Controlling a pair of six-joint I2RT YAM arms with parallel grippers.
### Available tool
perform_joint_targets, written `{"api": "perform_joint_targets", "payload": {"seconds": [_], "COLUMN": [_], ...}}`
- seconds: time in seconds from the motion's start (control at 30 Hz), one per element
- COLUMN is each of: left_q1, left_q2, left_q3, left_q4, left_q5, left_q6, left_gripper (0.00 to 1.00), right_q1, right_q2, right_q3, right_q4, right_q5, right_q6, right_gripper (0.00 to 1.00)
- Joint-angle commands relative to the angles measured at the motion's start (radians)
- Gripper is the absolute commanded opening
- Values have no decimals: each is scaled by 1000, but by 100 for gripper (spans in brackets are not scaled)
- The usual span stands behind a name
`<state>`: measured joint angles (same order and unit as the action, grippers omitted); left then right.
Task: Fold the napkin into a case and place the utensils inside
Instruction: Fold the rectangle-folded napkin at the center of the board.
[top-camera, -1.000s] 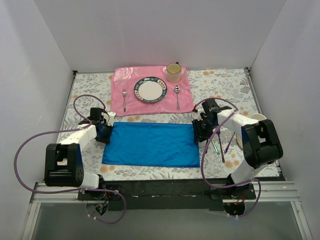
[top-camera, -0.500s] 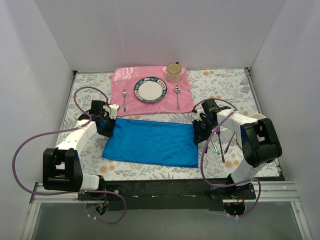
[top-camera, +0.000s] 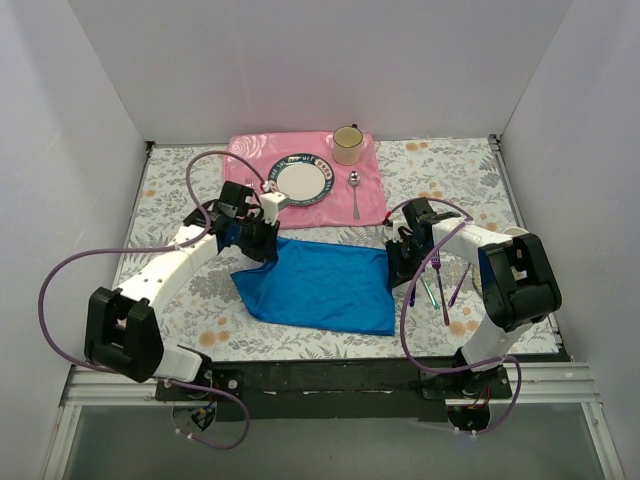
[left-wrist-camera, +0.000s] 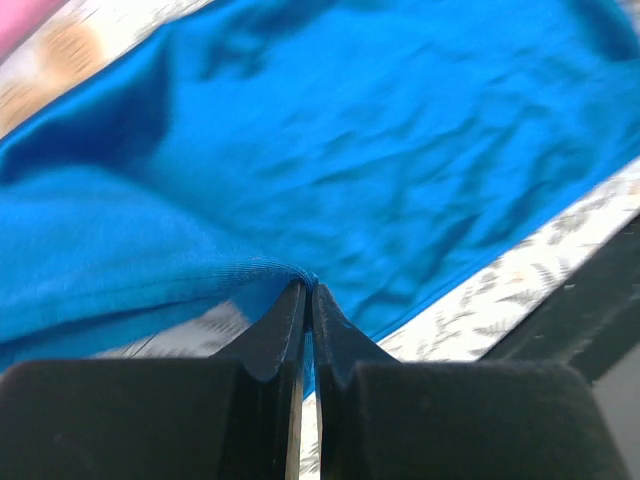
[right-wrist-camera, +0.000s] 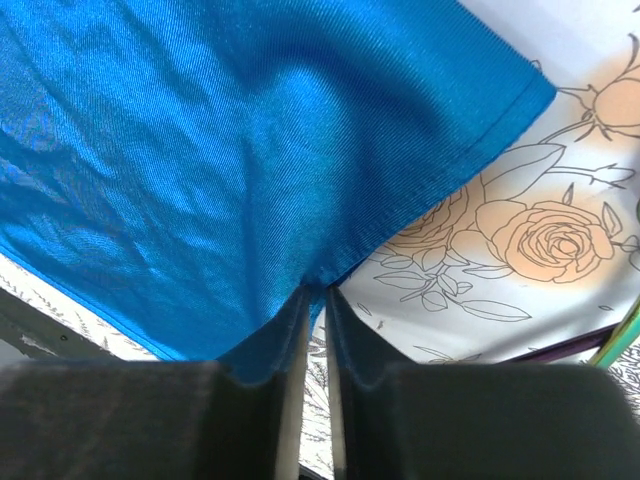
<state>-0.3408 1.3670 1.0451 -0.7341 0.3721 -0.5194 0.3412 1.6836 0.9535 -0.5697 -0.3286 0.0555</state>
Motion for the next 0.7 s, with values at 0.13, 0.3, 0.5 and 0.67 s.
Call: {"api": "perform_joint_targets", "payload": {"seconds": [0.13, 0.3, 0.5, 0.67], "left_q1": [-211, -332, -426, -483], "left_q2": [202, 317, 441, 498], "left_q3": [145, 190, 230, 245], "left_q4": [191, 331, 470, 548], "left_q5": [160, 186, 191, 165], "left_q6": [-234, -367, -485, -559], "left_gripper": [0, 0, 0, 0], "right_q1": [7, 5, 7, 7], "right_q2": [50, 51, 51, 56], "right_q3": [-4, -1, -1, 2], "right_q4": [-4, -6, -10, -12], "right_q5": [22, 14, 3, -3], "right_q6": [-16, -13, -8, -5], "right_gripper": [11, 11, 11, 10]}}
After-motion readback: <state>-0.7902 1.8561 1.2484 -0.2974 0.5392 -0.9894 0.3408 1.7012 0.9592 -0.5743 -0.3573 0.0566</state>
